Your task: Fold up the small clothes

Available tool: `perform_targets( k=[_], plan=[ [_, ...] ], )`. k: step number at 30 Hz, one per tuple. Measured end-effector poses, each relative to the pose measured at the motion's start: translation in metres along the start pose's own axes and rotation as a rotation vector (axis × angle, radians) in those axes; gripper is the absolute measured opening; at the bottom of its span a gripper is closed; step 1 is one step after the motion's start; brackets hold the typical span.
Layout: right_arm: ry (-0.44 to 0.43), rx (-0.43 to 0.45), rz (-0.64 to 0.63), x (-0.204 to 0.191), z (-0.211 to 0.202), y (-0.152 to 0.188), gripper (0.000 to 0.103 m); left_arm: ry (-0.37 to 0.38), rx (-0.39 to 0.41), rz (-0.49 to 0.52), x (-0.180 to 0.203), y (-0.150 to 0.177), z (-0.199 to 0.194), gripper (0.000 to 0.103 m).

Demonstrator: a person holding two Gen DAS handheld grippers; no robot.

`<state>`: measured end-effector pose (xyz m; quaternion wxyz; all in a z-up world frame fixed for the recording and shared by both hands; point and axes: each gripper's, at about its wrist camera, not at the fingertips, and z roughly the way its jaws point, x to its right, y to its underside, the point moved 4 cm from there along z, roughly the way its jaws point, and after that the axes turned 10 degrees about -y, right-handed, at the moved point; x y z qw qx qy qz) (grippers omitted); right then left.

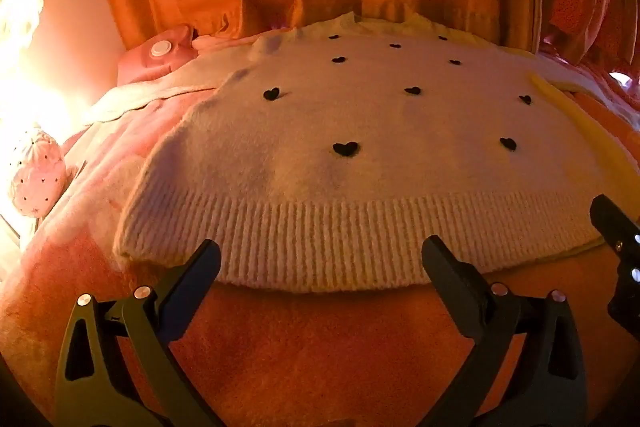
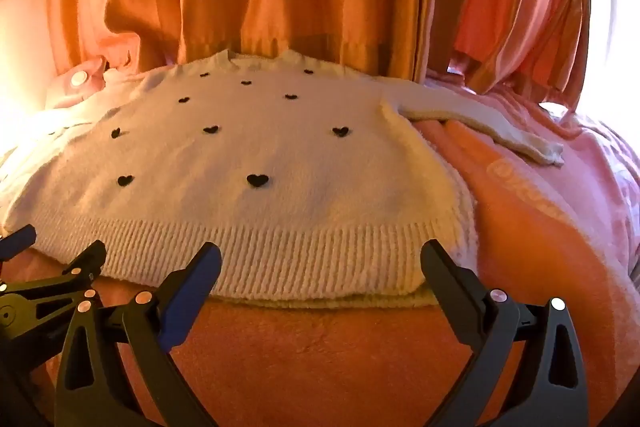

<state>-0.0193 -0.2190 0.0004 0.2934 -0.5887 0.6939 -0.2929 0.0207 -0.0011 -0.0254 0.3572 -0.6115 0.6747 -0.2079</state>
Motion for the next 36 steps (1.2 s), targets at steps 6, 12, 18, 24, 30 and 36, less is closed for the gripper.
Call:
perform_targets(
  k=[6, 12, 18, 24, 30, 36],
  plan=[
    [-0.036, -0.030, 0.043, -0.004, 0.008, 0.000, 0.098, 0.001, -0.037, -0.024, 0.000, 0.004, 0.014, 0.098],
    [-0.041, -0.050, 0.051, -0.007, 0.015, 0.004, 0.098, 0.001, -0.040, -0.038, 0.001, 0.003, 0.017, 0.098],
    [-0.038, -0.052, 0.060, -0.008, 0.016, 0.005, 0.098, 0.014, -0.032, -0.035, 0.001, 0.004, 0.016, 0.098],
    [-0.031, -0.048, 0.052, -0.010, 0.015, 0.006, 0.098, 0.002, -0.038, -0.034, 0.004, 0.003, 0.017, 0.098],
    [-0.030, -0.051, 0.051, -0.010, 0.015, 0.006, 0.098, 0.001, -0.032, -0.035, 0.003, 0.003, 0.015, 0.098],
    [-0.033, -0.050, 0.047, -0.011, 0.014, 0.008, 0.098, 0.003, -0.031, -0.034, 0.003, 0.003, 0.015, 0.098]
  ],
)
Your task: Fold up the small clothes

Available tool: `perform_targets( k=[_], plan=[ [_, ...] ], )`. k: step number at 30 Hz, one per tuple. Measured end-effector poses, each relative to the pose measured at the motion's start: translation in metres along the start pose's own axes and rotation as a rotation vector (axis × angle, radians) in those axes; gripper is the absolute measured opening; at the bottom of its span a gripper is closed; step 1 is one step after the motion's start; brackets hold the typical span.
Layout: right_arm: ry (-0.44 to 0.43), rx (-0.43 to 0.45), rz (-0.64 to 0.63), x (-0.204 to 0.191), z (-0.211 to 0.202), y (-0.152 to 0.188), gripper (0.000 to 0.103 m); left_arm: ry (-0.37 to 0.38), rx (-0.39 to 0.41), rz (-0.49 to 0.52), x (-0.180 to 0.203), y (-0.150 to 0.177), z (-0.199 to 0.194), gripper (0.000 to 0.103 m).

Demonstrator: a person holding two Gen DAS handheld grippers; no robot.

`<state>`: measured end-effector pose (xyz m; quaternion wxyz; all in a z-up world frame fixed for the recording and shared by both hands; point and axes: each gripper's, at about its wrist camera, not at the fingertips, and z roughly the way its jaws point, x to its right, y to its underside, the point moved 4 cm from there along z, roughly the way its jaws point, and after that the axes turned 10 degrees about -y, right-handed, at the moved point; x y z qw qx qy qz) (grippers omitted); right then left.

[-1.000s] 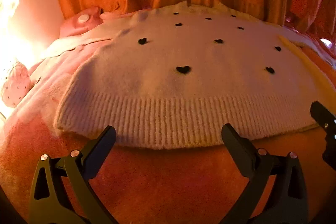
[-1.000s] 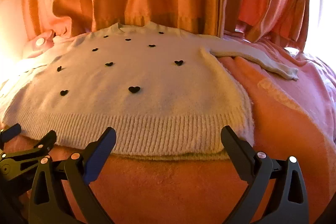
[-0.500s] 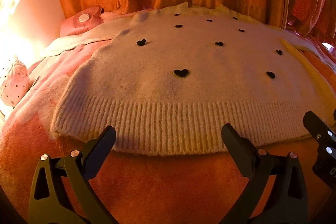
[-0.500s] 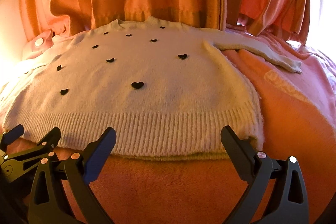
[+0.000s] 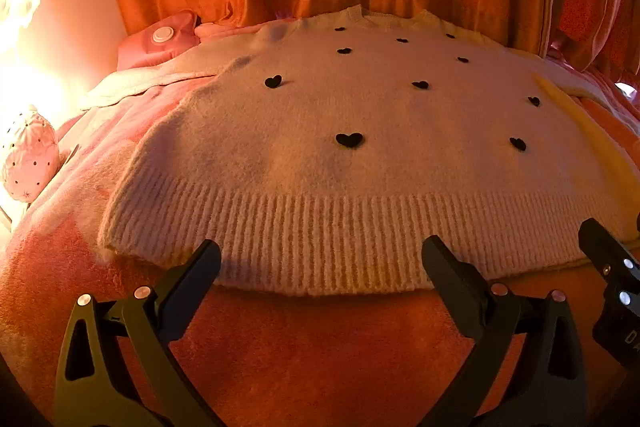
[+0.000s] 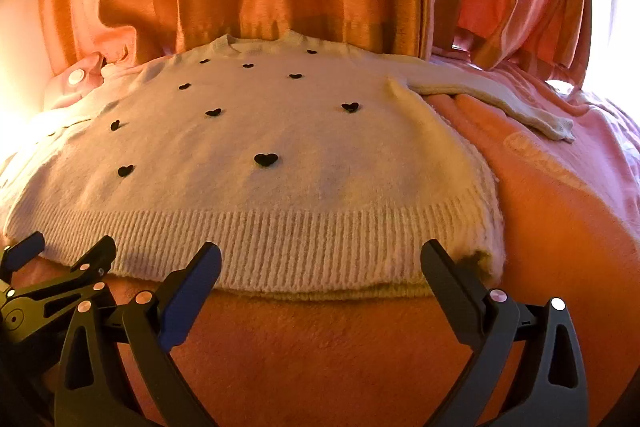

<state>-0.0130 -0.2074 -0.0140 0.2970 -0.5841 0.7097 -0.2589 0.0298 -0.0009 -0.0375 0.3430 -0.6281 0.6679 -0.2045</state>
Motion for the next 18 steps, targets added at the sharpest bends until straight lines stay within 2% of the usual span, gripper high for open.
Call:
perform_targets(
  k=[18],
  plan=[
    [-0.007, -0.005, -0.003, -0.0027, 0.0006, 0.0008, 0.098, 0.002, 0.006, 0.009, 0.0037, 0.0002, -0.0015, 0.098]
  ],
)
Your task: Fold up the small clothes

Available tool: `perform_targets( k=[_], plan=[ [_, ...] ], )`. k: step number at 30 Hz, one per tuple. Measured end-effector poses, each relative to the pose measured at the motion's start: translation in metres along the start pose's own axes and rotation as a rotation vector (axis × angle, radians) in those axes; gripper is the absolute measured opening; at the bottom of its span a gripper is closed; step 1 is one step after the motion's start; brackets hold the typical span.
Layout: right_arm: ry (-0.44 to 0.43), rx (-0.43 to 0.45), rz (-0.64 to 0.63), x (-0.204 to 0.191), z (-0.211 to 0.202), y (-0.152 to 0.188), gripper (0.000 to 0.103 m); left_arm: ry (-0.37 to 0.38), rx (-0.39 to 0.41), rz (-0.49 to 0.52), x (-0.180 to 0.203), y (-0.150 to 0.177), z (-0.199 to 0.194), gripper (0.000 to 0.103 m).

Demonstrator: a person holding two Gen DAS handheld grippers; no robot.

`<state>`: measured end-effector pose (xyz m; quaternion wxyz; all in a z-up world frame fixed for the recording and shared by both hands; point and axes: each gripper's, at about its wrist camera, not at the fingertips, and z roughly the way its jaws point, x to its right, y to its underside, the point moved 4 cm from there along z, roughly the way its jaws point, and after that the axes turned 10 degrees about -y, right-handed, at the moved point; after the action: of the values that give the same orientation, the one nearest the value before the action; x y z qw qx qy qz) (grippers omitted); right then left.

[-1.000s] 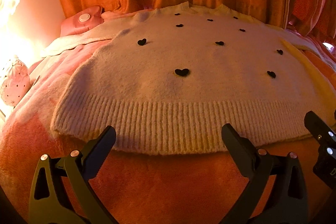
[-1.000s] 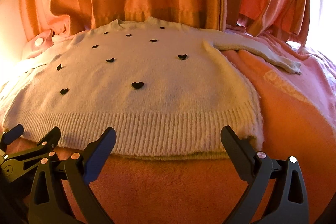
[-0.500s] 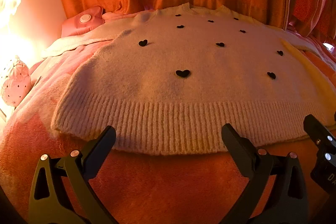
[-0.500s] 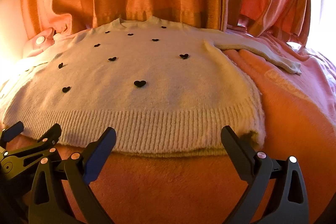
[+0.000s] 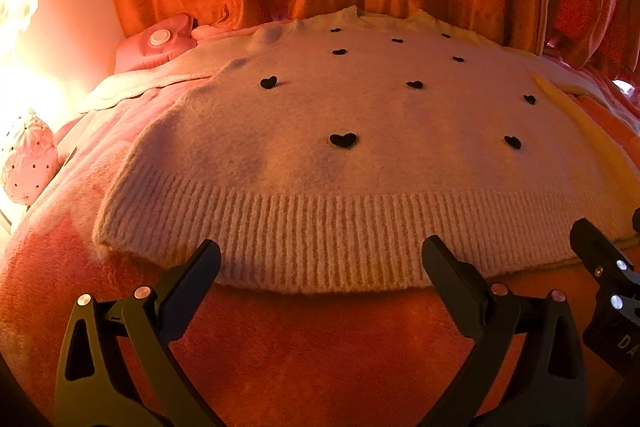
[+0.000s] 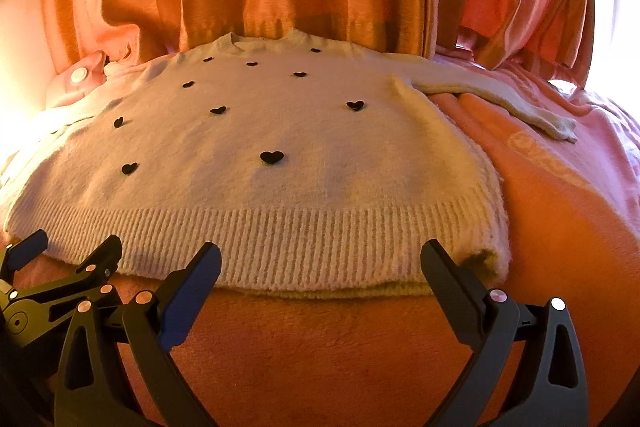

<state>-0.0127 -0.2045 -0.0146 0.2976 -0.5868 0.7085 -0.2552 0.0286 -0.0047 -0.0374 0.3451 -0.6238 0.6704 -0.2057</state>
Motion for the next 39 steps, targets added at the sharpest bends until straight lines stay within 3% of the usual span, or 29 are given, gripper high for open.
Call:
perform_targets(
  k=[31, 35, 39],
  plan=[
    [-0.011, -0.016, 0.004, -0.002, 0.005, 0.004, 0.098, 0.004, -0.006, 0.008, 0.006, 0.002, 0.003, 0.098],
    [-0.079, -0.012, 0.060, 0.017, -0.004, -0.016, 0.098, 0.021, 0.002, -0.012, -0.003, -0.003, -0.004, 0.098],
    [-0.128, 0.073, 0.203, 0.084, -0.028, -0.077, 0.098, 0.072, 0.017, -0.056, -0.018, -0.025, -0.016, 0.098]
  ],
)
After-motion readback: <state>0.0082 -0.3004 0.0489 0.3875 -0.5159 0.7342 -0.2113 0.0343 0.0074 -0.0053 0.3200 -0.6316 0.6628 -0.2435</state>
